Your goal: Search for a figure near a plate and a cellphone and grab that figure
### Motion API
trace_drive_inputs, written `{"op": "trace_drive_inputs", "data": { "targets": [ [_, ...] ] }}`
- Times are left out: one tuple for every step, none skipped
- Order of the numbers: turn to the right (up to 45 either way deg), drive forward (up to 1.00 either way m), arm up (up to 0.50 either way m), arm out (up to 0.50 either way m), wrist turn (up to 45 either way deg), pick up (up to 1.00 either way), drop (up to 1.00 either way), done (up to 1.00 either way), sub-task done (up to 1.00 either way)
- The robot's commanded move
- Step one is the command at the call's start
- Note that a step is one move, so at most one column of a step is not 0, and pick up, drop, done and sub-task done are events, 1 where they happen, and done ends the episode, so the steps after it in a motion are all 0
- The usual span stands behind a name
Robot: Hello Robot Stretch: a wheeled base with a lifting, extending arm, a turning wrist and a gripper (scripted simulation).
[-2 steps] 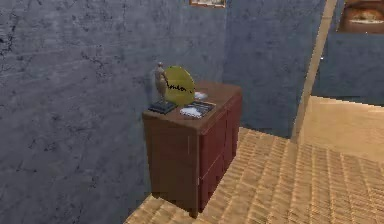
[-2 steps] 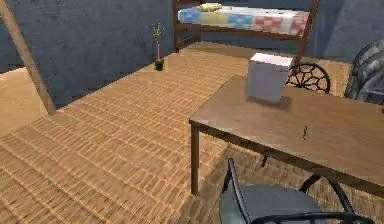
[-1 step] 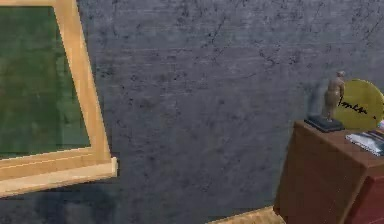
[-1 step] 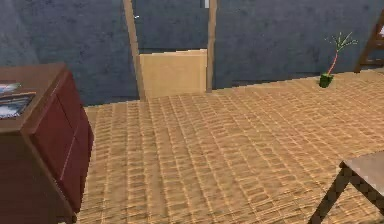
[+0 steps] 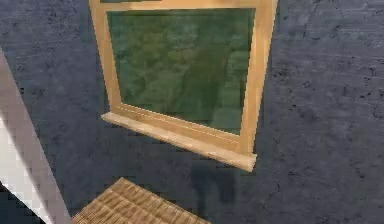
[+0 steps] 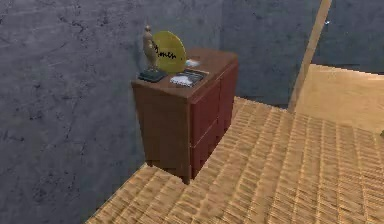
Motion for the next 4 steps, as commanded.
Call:
{"op": "trace_drive_inputs", "data": {
  "targets": [
    [-45.0,0.00,0.00,0.00,0.0,0.00,0.00,0.00,0.00],
    [-24.0,0.00,0.00,0.00,0.0,0.00,0.00,0.00,0.00],
    [0.0,1.00,0.00,0.00,0.0,0.00,0.00,0.00,0.00],
    [0.0,1.00,0.00,0.00,0.0,0.00,0.00,0.00,0.00]
  ]
}}
